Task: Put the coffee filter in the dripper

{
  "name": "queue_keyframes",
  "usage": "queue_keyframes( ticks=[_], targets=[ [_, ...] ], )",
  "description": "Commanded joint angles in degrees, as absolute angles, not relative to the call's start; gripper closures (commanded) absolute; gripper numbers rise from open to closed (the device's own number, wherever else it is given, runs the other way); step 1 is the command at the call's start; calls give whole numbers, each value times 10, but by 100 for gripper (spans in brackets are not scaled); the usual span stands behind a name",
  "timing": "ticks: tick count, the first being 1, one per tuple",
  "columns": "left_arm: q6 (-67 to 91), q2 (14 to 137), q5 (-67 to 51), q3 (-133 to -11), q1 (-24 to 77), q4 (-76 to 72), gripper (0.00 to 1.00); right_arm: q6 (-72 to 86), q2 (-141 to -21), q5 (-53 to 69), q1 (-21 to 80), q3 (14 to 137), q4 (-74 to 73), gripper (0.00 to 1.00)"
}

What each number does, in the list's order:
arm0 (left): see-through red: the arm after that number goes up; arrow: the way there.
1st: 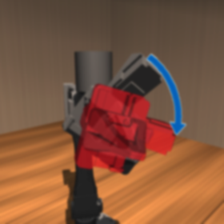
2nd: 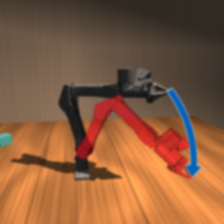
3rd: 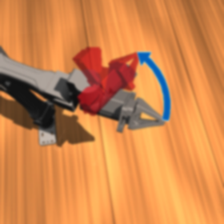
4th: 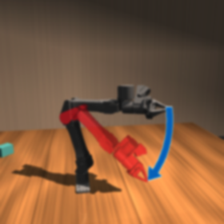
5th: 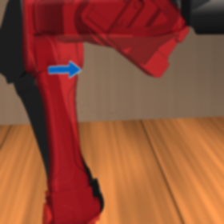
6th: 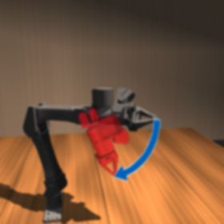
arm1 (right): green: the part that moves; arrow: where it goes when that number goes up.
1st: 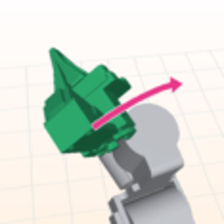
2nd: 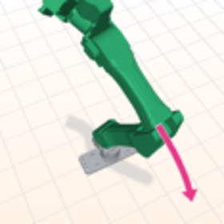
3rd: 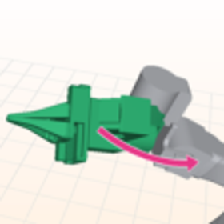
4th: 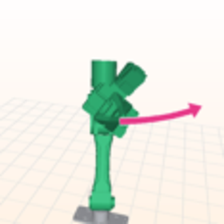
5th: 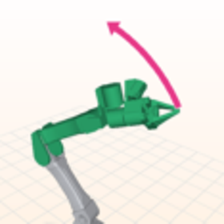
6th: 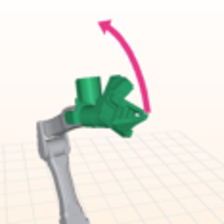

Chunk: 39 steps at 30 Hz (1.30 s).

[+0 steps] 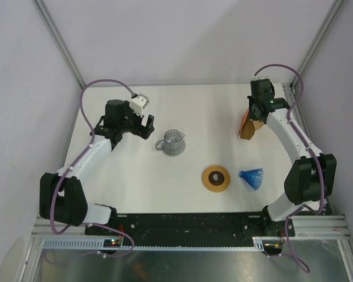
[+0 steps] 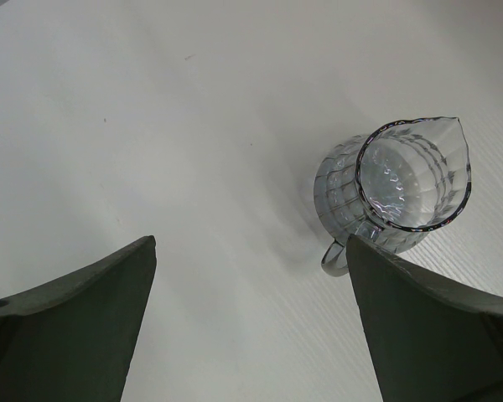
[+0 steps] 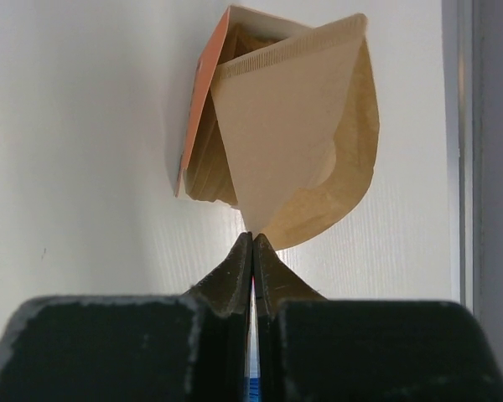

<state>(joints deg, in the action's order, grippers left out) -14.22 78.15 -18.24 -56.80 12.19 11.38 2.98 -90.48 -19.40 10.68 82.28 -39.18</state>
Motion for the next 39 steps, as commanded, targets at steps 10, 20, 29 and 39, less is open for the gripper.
queue_keyframes(
  ticks=[10, 20, 29, 39],
  targets=[
    [-157, 779, -182, -572, 118, 110, 0, 43, -928, -164, 130, 848, -378, 100],
    [-158, 776, -179, -570, 118, 110, 0, 38, -963, -157, 146, 834, -372, 100],
    [-158, 778, -181, -570, 118, 110, 0, 45, -969, -154, 135, 817, -366, 100],
    [-159, 774, -181, -569, 118, 110, 0, 58, -977, -125, 127, 801, -353, 100]
  ],
)
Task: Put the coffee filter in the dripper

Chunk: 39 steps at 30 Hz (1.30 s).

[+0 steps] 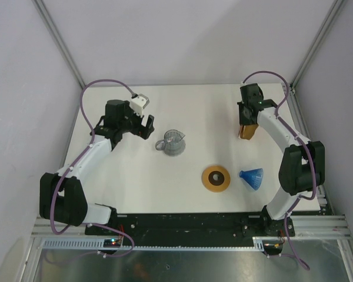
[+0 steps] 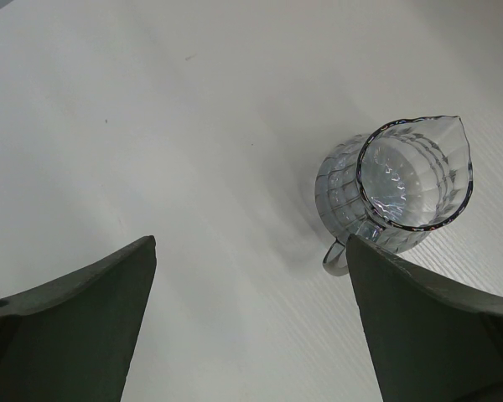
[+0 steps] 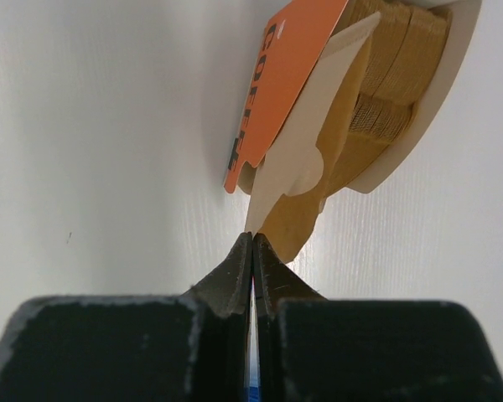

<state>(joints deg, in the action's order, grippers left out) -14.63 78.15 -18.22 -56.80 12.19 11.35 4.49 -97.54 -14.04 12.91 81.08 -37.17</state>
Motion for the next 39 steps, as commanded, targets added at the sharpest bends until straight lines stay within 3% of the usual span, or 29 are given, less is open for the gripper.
queue_keyframes(
  ticks=[1, 18, 25, 39],
  targets=[
    [-158, 774, -181, -569, 118, 110, 0, 59, -974, -122, 127, 798, -351, 100],
    [-159, 774, -183, -573, 118, 110, 0, 71, -986, -96, 127, 766, -336, 99],
    [-160, 776, -184, -574, 118, 110, 0, 71, -969, -106, 138, 765, -339, 70],
    [-159, 775, -186, -573, 118, 110, 0, 71, -928, -147, 171, 759, -381, 52]
  ],
)
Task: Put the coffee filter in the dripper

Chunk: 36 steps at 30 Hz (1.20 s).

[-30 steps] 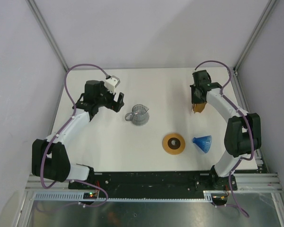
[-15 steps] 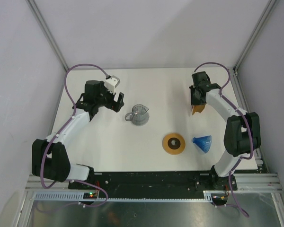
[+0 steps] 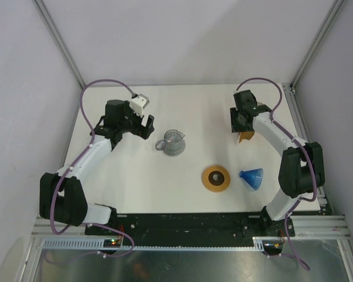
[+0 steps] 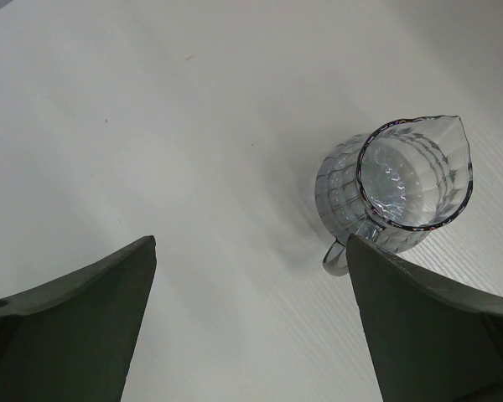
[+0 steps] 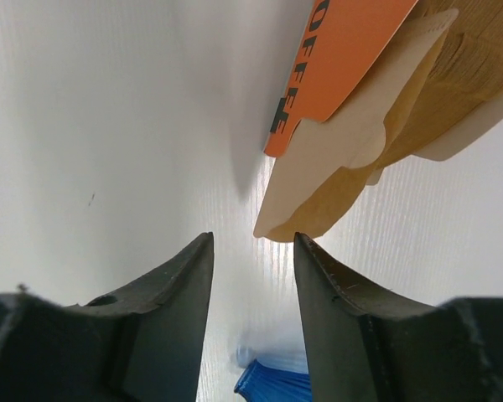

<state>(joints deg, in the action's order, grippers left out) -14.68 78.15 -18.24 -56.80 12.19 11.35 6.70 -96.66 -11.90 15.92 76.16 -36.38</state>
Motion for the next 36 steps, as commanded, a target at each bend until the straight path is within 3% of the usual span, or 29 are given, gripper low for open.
queue_keyframes(
  ticks=[1, 11, 17, 26, 36],
  targets=[
    [-160, 775, -186, -573, 118, 111, 0, 71, -925, -148, 175, 758, -384, 50],
    [-158, 769, -187, -573, 118, 110, 0, 72, -864, -142, 241, 740, -457, 34],
    [-155, 765, -187, -575, 118, 110, 0, 98, -818, -49, 279, 667, -483, 43],
    [-149, 758, -195, -569, 118, 110, 0, 159, -804, 52, 349, 569, -460, 48],
    [-147, 754, -204, -555, 118, 110, 0, 155, -859, 25, 375, 554, -420, 53]
  ],
)
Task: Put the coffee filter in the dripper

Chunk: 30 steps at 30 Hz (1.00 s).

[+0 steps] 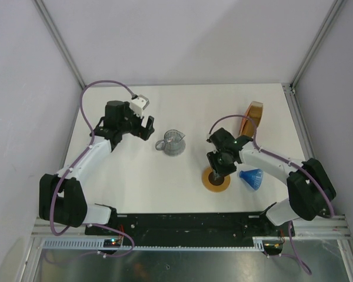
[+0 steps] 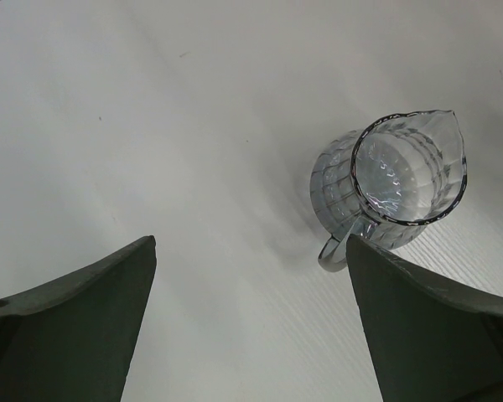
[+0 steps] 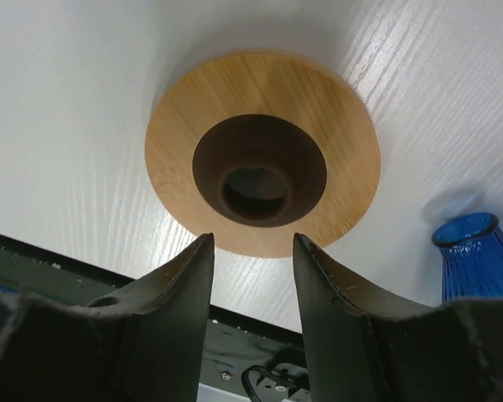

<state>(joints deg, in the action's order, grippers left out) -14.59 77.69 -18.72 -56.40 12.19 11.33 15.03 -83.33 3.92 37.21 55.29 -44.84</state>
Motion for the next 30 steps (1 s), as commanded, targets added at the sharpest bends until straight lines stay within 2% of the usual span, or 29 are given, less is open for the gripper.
queue_keyframes(
  ticks=[1, 16, 20, 25, 30],
  targets=[
    [-147, 753, -203, -555, 119, 111, 0, 154, -864, 22, 375, 553, -415, 54],
    [-150, 765, -200, -553, 118, 114, 0, 138, -930, -7, 364, 544, -374, 62],
    [-150, 765, -198, -553, 118, 113, 1, 135, -938, -10, 366, 544, -361, 73],
    [-152, 764, -197, -549, 118, 114, 0, 128, -949, -29, 368, 545, -363, 96],
    [-158, 761, -200, -548, 118, 114, 0, 114, -940, -49, 369, 556, -380, 100]
  ],
)
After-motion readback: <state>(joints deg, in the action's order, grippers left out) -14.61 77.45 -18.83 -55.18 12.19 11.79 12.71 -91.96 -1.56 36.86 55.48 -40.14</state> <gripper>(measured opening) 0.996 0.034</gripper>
